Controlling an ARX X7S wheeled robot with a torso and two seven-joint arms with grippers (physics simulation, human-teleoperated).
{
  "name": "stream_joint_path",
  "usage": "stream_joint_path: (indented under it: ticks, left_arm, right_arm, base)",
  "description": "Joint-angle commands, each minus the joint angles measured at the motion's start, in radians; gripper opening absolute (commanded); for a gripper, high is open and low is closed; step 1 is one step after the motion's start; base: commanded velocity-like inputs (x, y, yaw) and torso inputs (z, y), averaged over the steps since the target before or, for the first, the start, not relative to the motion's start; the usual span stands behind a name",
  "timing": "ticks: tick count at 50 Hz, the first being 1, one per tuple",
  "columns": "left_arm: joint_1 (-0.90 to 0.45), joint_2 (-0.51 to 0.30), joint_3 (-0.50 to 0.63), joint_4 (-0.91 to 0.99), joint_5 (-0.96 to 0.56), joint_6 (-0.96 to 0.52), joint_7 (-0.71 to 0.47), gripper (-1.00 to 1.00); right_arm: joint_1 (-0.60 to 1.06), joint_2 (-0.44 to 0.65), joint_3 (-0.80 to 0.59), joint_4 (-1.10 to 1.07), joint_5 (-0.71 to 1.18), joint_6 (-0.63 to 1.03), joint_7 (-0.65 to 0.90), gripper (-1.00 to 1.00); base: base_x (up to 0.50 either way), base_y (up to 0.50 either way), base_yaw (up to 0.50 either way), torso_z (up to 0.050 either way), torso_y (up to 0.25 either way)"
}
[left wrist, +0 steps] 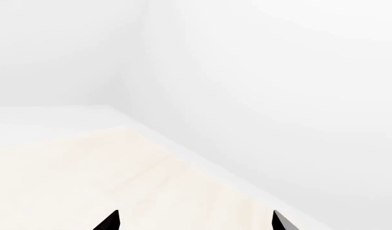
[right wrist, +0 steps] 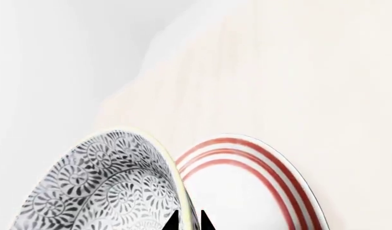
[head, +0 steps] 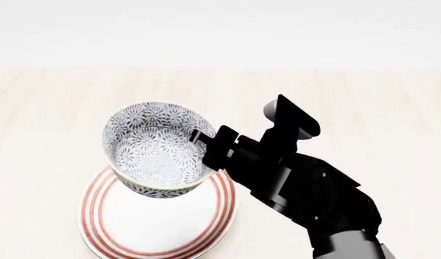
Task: Put the bowl on the plate.
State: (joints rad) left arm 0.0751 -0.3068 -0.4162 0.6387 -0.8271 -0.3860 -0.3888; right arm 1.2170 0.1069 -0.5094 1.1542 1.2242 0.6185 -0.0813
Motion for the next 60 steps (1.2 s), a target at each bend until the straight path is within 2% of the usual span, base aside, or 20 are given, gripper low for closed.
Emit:
stream_joint_path:
  ticks: [1,13,22,32,33,37,41,42,45,48,51,60]
  left_arm:
    - [0.005,-0.006,-0.012,0.008,-0.020,-0.002,-0.011,1.00]
    - [0.004,-0.012,-0.016,0.008,-0.033,-0.002,-0.018,1.00]
    - [0.004,-0.016,-0.017,0.008,-0.038,0.001,-0.020,1.00]
    - [0.008,-0.020,-0.027,0.010,-0.054,0.003,-0.023,1.00]
    - [0.009,-0.020,-0.027,0.012,-0.055,0.003,-0.024,1.00]
    - [0.012,-0.022,-0.029,0.016,-0.060,0.004,-0.026,1.00]
    - [0.013,-0.024,-0.034,0.016,-0.067,0.004,-0.029,1.00]
    - [0.013,-0.024,-0.035,0.017,-0.069,0.004,-0.029,1.00]
    - [0.011,-0.023,-0.033,0.016,-0.069,0.004,-0.033,1.00]
    - [0.015,-0.024,-0.034,0.025,-0.075,0.004,-0.034,1.00]
    - [0.007,-0.023,-0.027,0.019,-0.067,0.005,-0.037,1.00]
    - [0.001,-0.024,0.000,0.027,-0.046,0.006,-0.034,1.00]
  right_arm:
    - [0.031,-0.062,0.026,0.154,-0.072,-0.032,-0.121,-1.00]
    - [0.002,-0.083,0.171,0.154,-0.284,0.018,-0.137,-1.00]
    - [-0.005,-0.103,0.372,0.154,-0.489,0.030,-0.167,-1.00]
    - [-0.012,-0.106,0.386,0.154,-0.493,-0.039,-0.179,-1.00]
    - [-0.010,-0.106,0.373,0.154,-0.488,-0.049,-0.187,1.00]
    - [-0.007,-0.106,0.358,0.154,-0.475,-0.098,-0.217,1.00]
    - [-0.013,-0.092,0.415,0.147,-0.493,-0.190,-0.245,1.00]
    - [-0.040,-0.080,0.427,0.084,-0.476,-0.183,-0.230,1.00]
    - [-0.237,-0.022,0.487,-0.366,-0.360,-0.044,-0.093,1.00]
    - [-0.393,0.014,0.550,-0.723,-0.274,-0.004,0.010,1.00]
    - [-0.513,0.034,0.629,-0.980,-0.195,-0.006,0.090,1.00]
    - [-0.646,0.088,0.760,-1.453,-0.110,-0.065,0.218,1.00]
  base:
    - [0.00,0.00,0.00,0.000,0.000]
    - [0.00,0.00,0.00,0.000,0.001]
    - [0.00,0.00,0.00,0.000,0.000]
    - [0.00,0.00,0.00,0.000,0.000]
    - [0.00,0.00,0.00,0.000,0.000]
    - [0.00,0.00,0.00,0.000,0.000]
    - [0.00,0.00,0.00,0.000,0.000]
    - [0.00,0.00,0.00,0.000,0.000]
    - [0.00,0.00,0.00,0.000,0.000]
    - [0.00,0.00,0.00,0.000,0.000]
    - [0.00,0.00,0.00,0.000,0.000]
    - [0.00,0.00,0.00,0.000,0.000]
